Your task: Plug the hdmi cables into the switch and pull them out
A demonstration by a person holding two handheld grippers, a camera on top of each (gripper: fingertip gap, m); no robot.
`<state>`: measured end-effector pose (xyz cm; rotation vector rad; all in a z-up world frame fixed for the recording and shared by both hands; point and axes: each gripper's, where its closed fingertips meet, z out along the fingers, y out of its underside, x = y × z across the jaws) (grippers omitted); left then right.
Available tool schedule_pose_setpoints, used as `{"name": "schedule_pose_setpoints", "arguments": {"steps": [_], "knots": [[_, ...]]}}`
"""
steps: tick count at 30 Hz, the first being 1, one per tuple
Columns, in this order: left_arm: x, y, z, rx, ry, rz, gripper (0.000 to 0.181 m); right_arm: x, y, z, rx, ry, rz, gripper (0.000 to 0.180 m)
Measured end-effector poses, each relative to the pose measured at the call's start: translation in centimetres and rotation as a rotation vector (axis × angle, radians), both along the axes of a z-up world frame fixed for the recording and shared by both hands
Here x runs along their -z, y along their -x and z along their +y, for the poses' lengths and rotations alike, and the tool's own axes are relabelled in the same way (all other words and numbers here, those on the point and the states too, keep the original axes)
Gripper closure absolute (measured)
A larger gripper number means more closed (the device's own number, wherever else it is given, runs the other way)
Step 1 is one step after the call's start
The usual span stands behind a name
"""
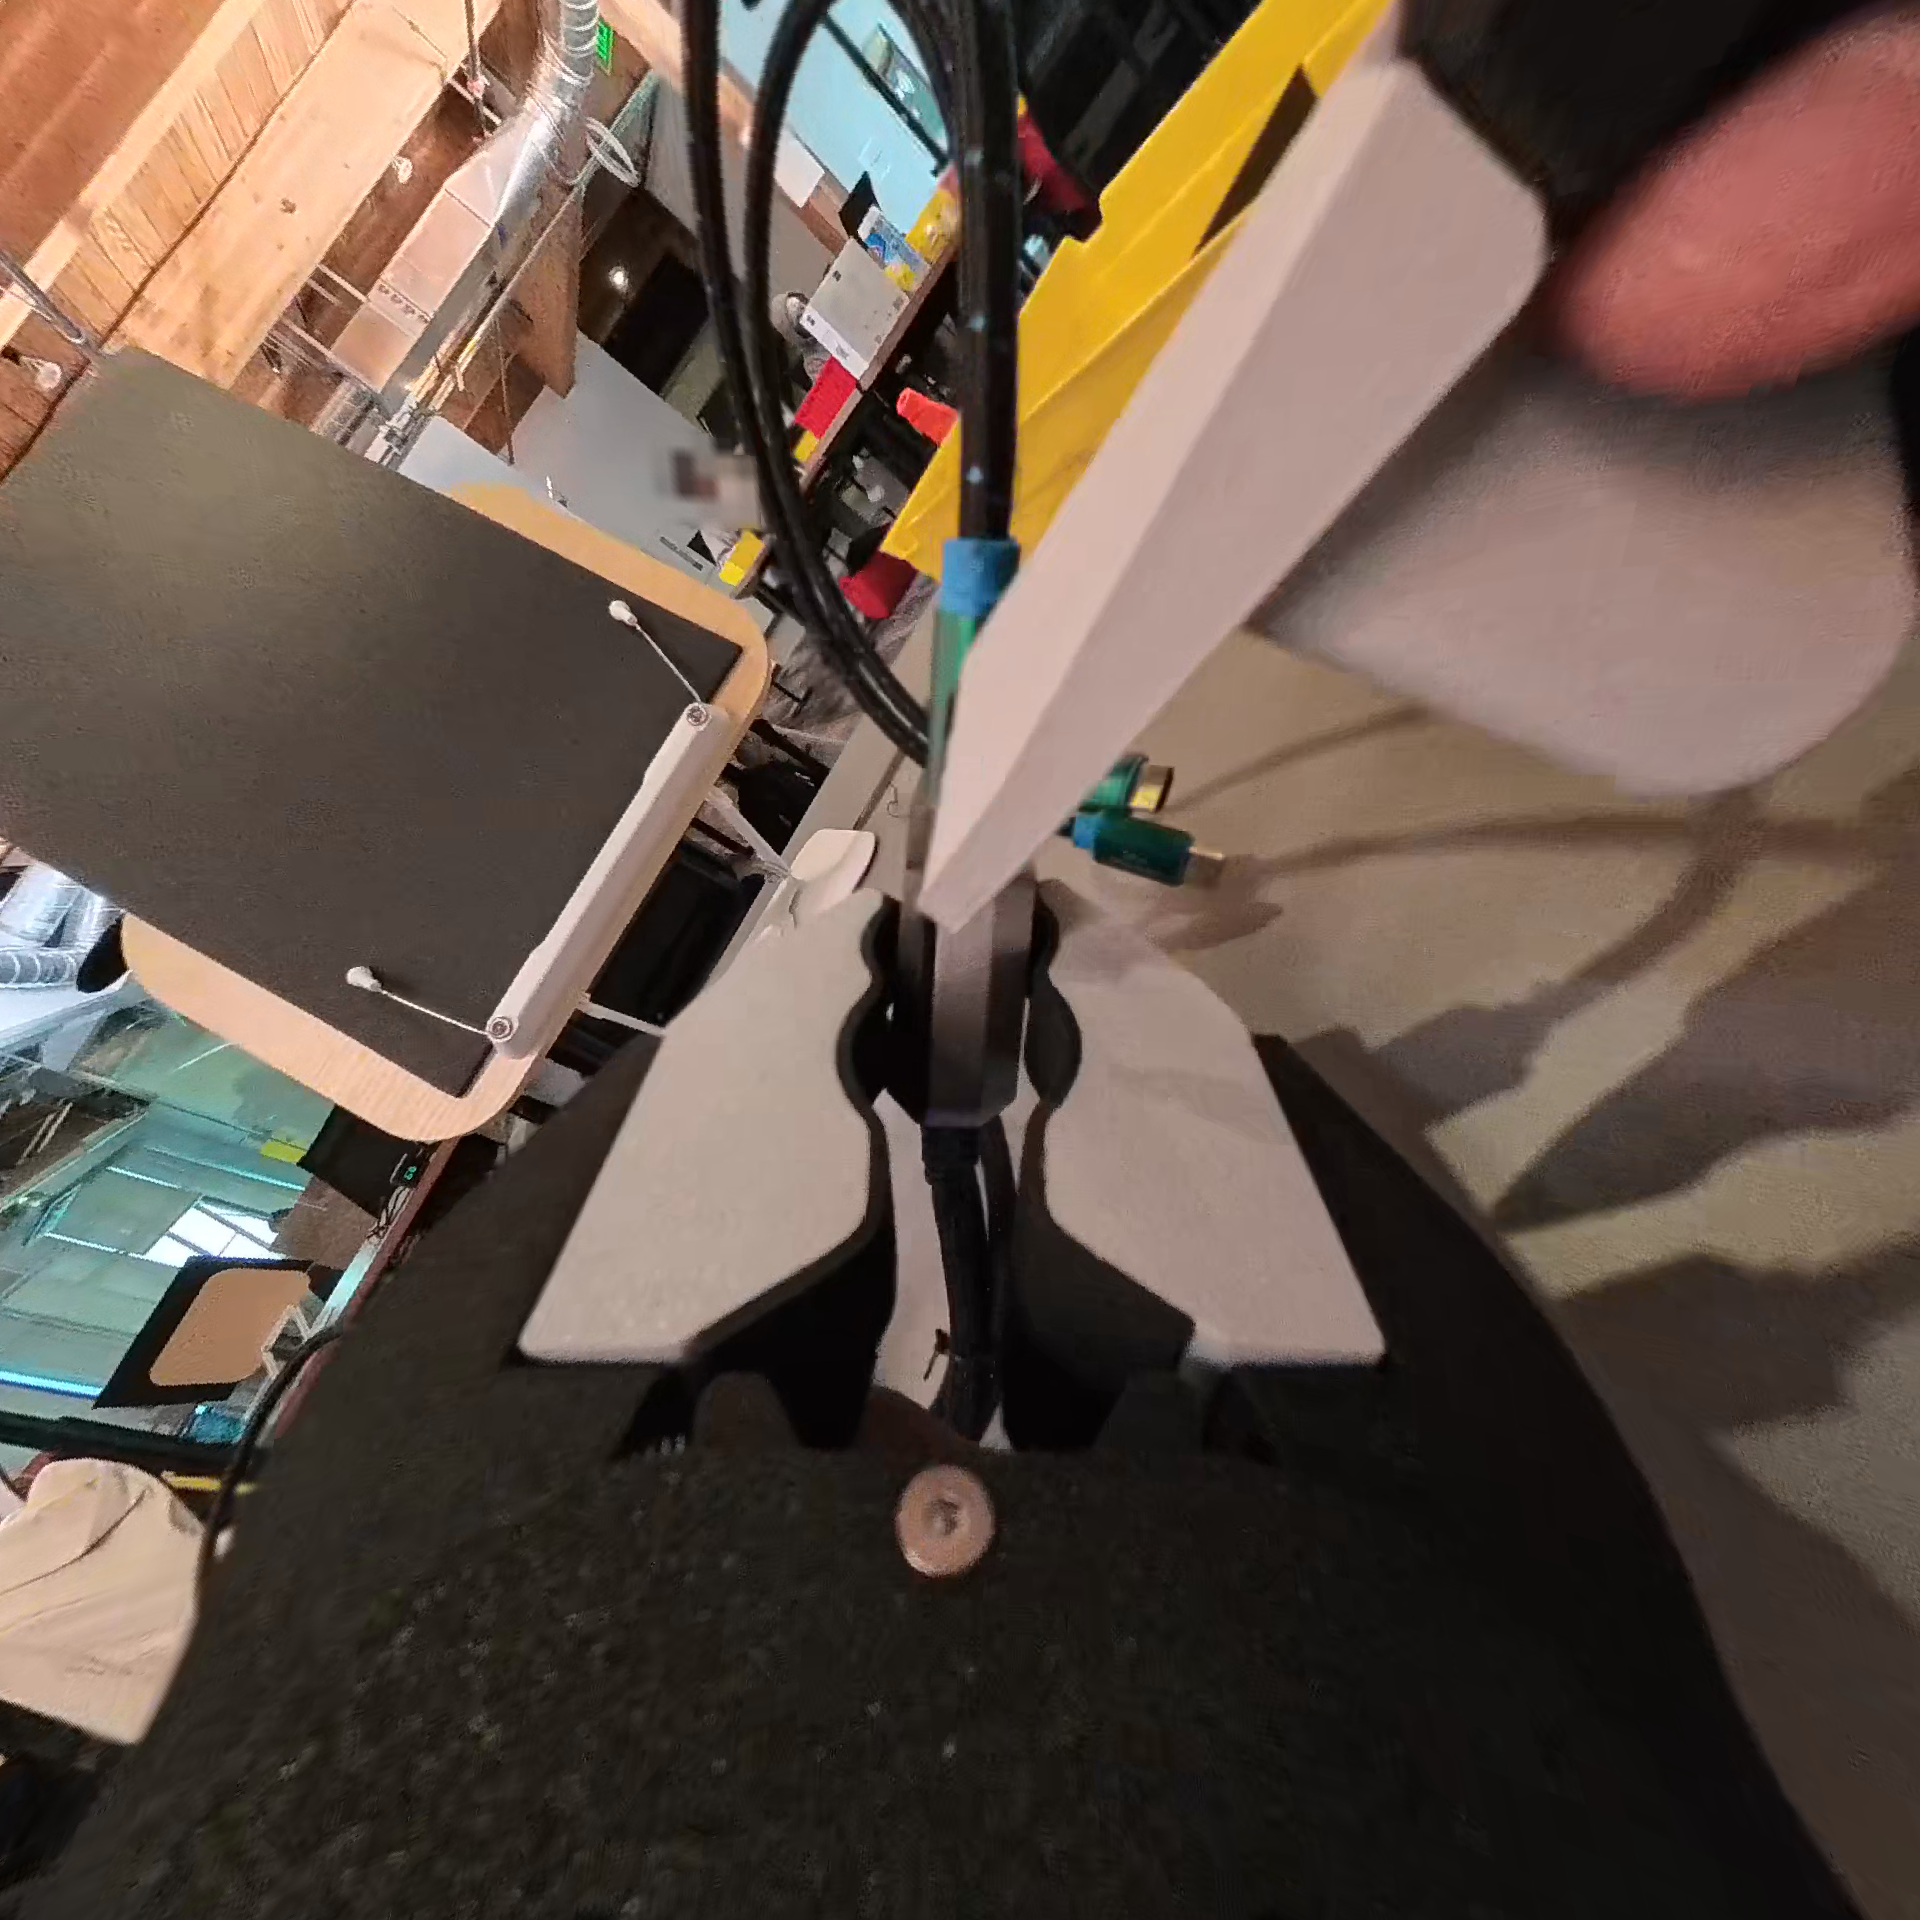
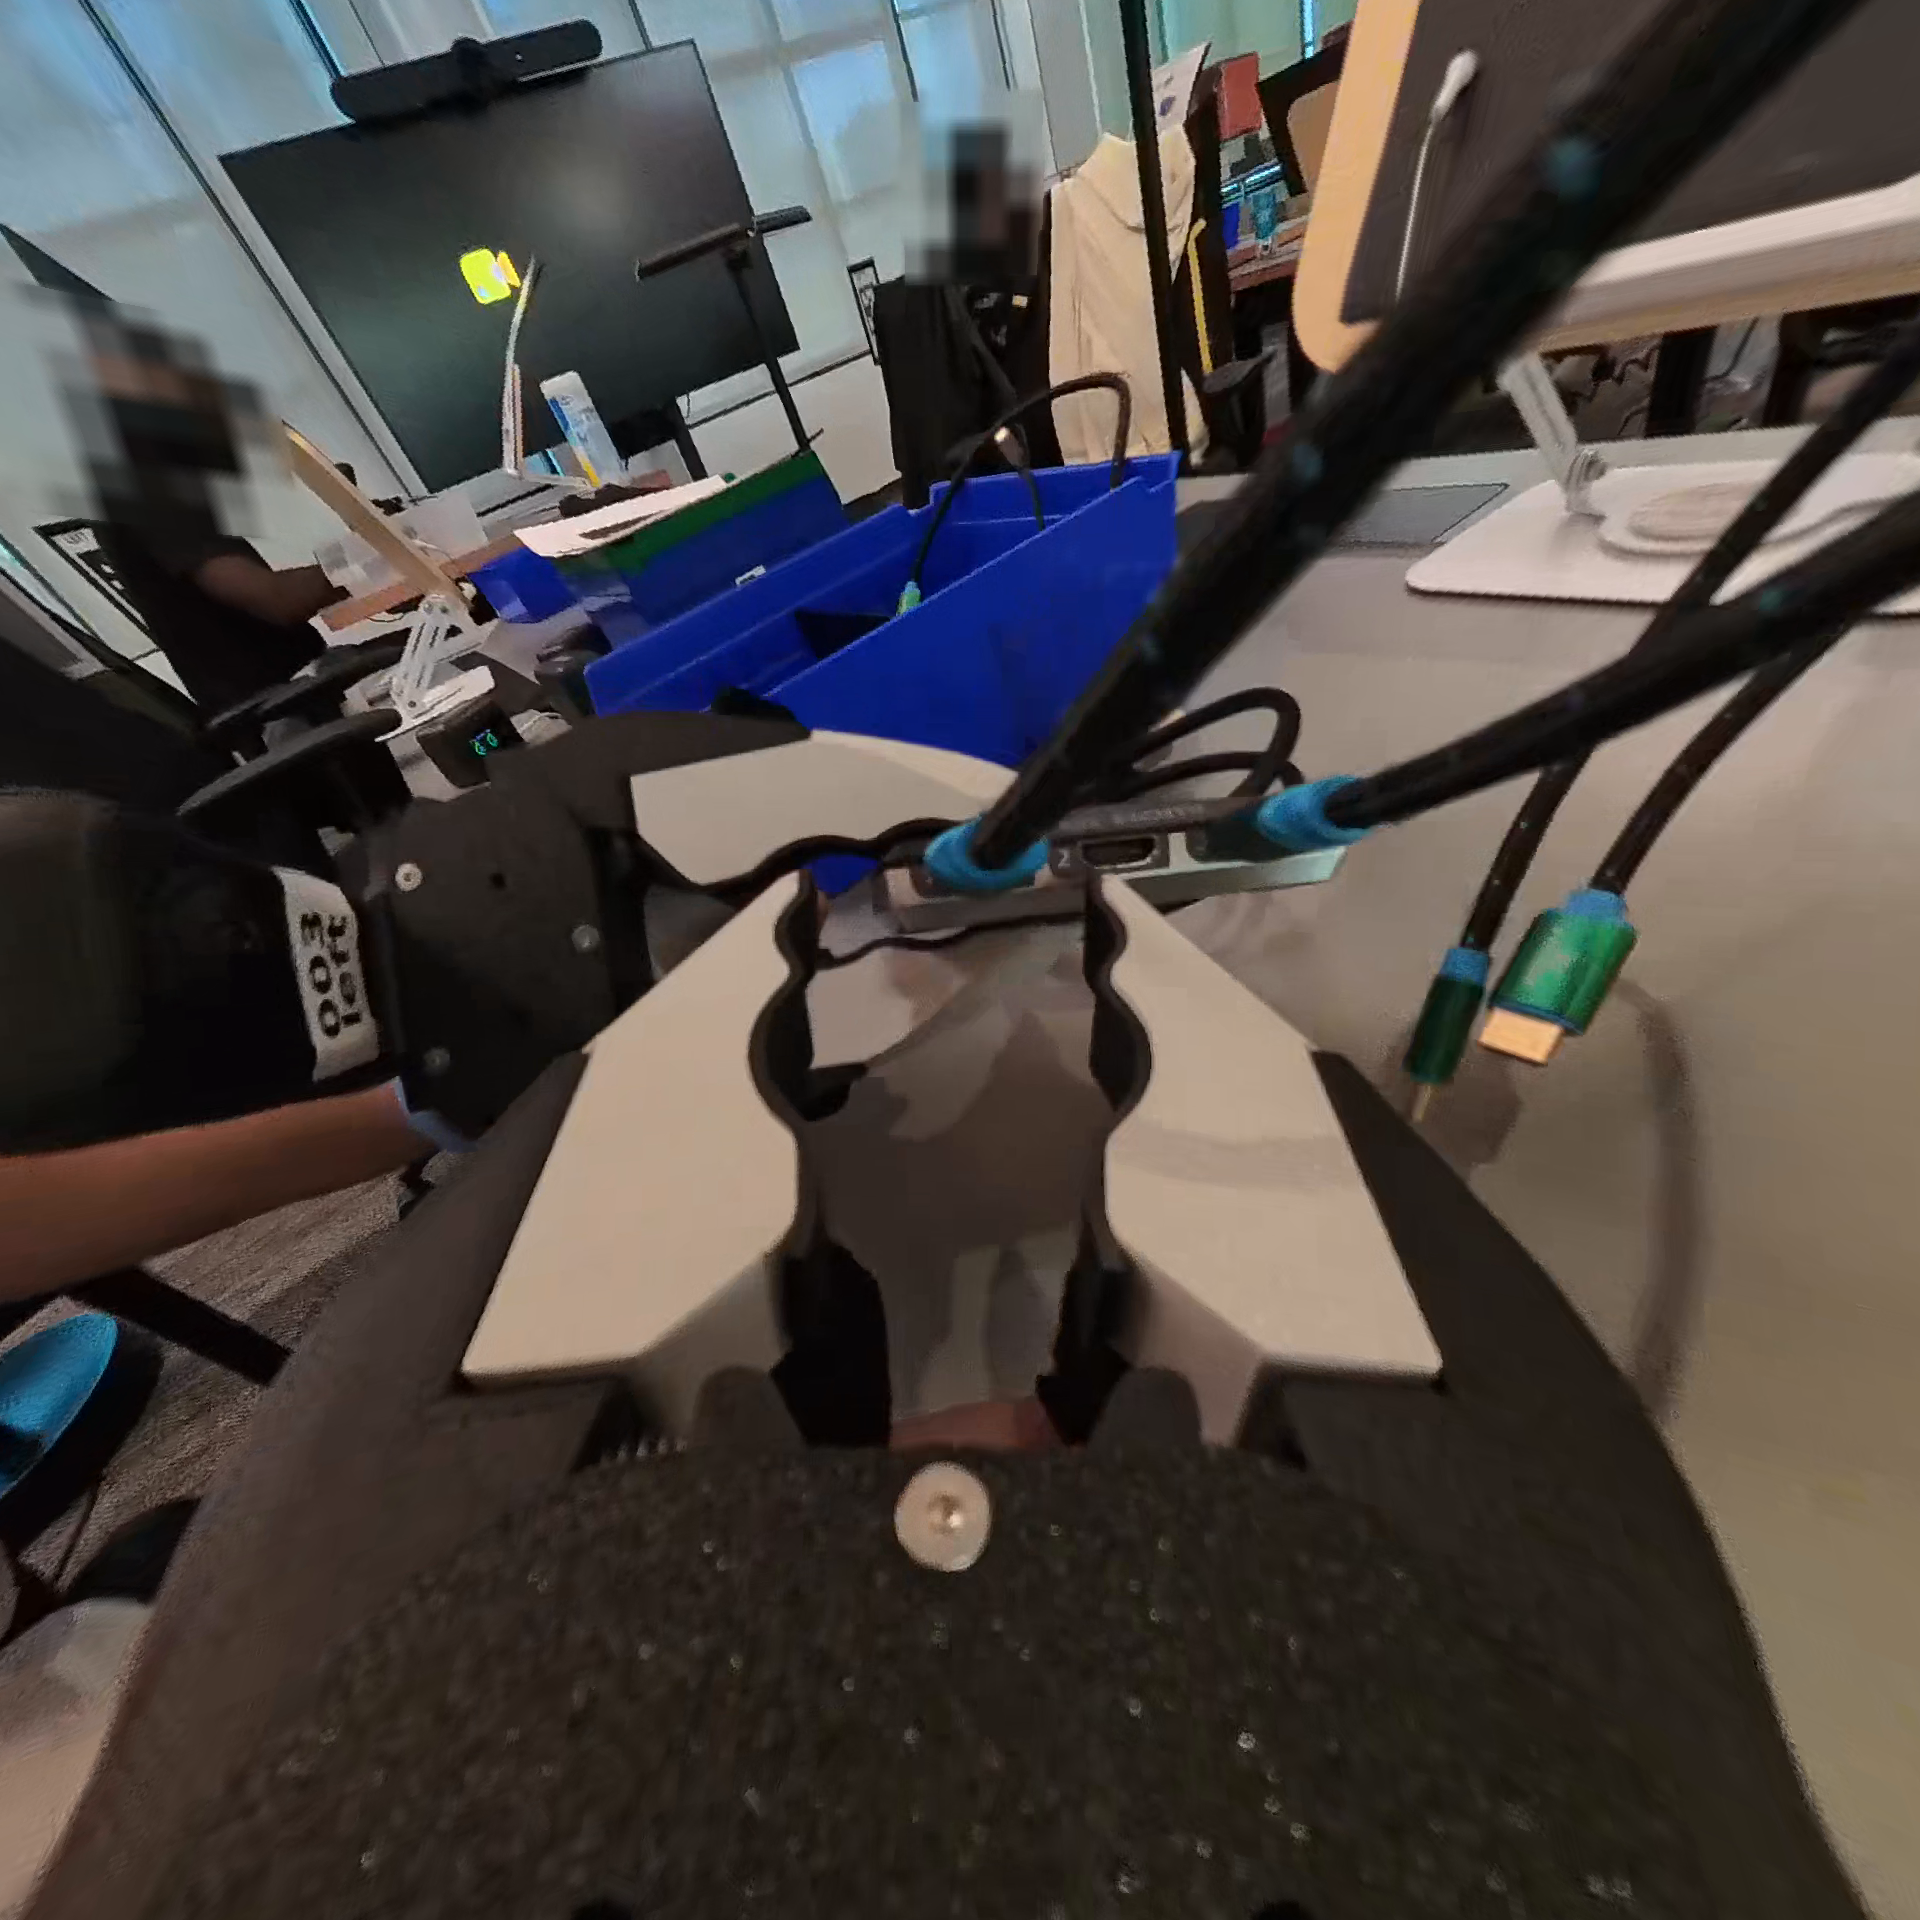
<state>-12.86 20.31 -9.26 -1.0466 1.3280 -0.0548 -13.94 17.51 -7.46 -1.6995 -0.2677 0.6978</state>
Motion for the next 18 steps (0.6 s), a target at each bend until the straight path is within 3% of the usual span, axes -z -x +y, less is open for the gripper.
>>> {"name": "schedule_pose_setpoints", "arguments": {"steps": [9,18], "knots": [[0.8,-0.2,0.0,0.005,0.081,0.012,0.159,-0.9,-1.0,1.0,0.078,-0.040,0.103,0.159],[1.2,-0.6,-0.3,0.036,0.118,-0.001,0.159,-0.6,-1.5,0.8,0.066,-0.010,0.104,0.159]]}}
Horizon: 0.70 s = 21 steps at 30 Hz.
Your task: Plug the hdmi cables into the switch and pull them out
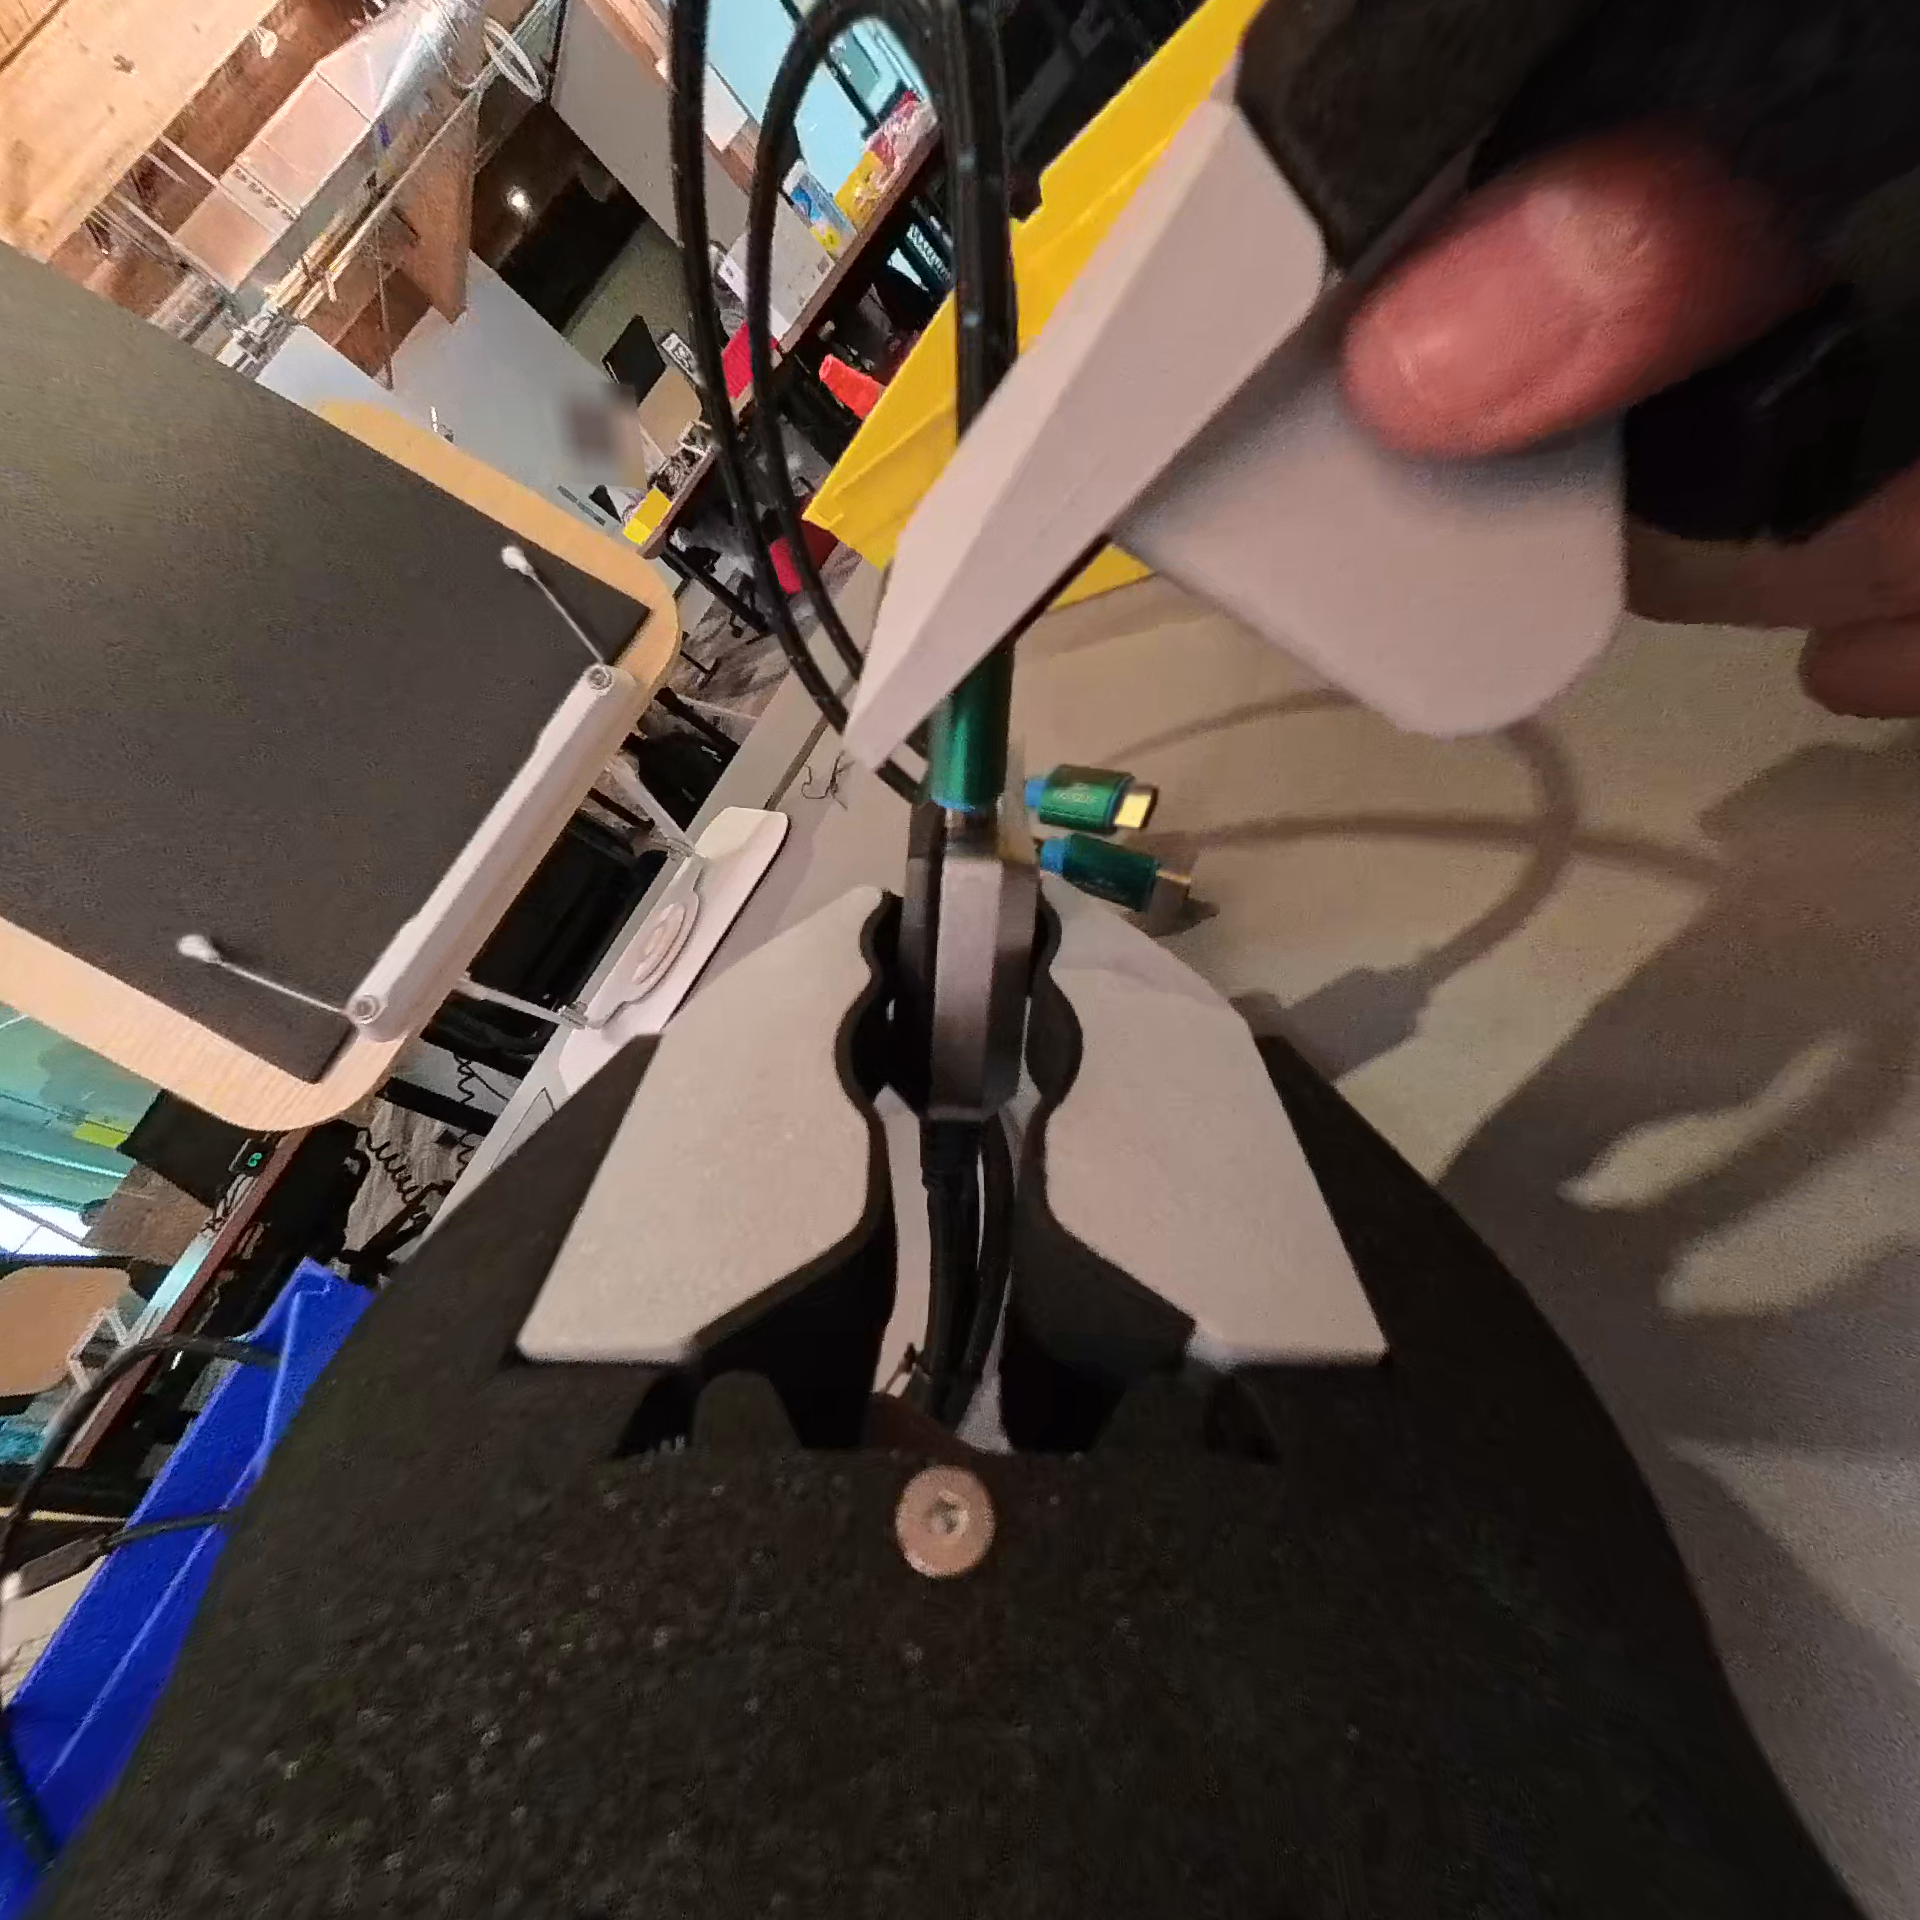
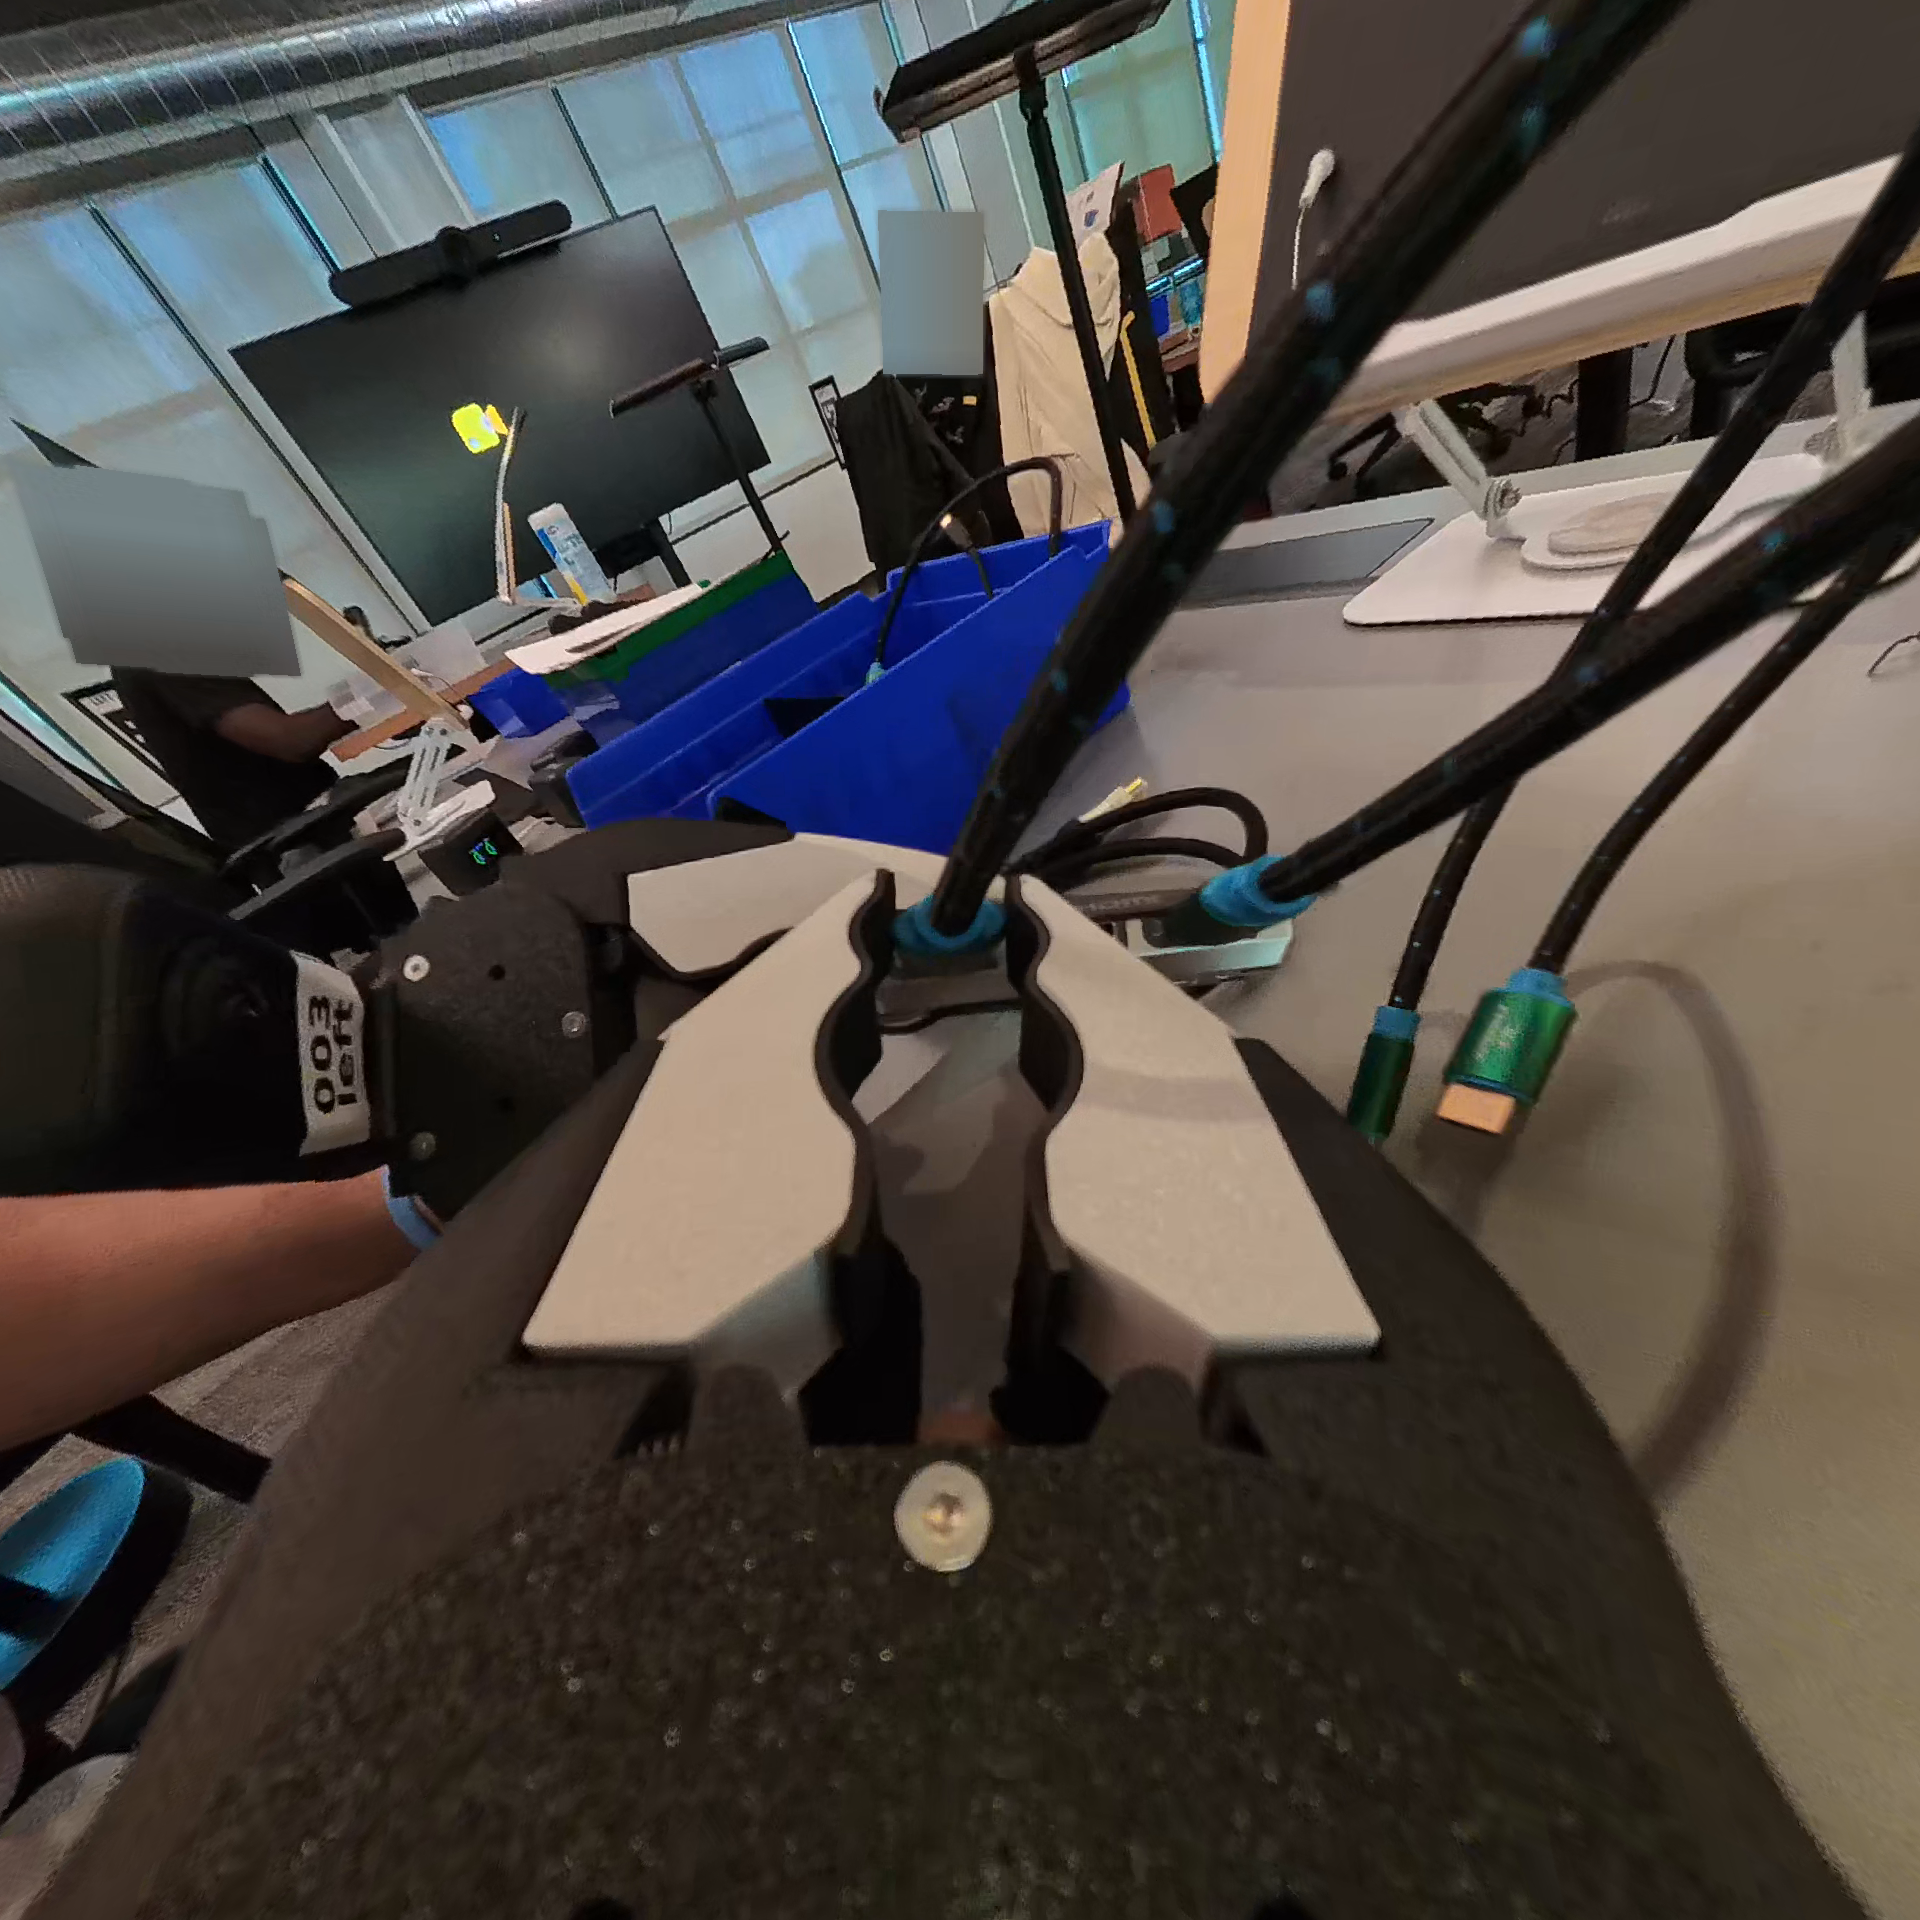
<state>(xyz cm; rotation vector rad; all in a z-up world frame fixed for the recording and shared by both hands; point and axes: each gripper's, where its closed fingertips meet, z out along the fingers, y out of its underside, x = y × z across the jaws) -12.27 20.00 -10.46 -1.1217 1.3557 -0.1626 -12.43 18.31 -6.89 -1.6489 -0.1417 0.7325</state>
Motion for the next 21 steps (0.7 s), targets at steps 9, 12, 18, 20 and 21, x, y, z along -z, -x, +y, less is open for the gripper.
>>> {"name": "schedule_pose_setpoints", "arguments": {"steps": [9,12,18,20,21], "knots": [[-0.9,2.9,3.4,-0.143,0.029,-0.044,0.159,-10.2,-9.9,-2.7,0.144,-0.200,-0.065,0.160],[-0.6,2.9,3.2,-0.124,0.039,-0.038,0.159,-14.3,-12.7,-4.0,0.152,-0.227,-0.049,0.159],[-0.1,2.3,1.7,-0.023,0.003,0.015,0.160,-18.3,-18.3,-5.5,0.209,-0.290,0.047,0.159],[0.7,1.7,-0.1,0.090,-0.029,0.072,0.159,-20.0,-18.8,-6.3,0.125,-0.360,0.200,0.159],[1.1,1.4,-1.0,0.137,-0.036,0.096,0.159,-20.3,-19.0,-6.1,0.091,-0.356,0.267,0.160]]}}
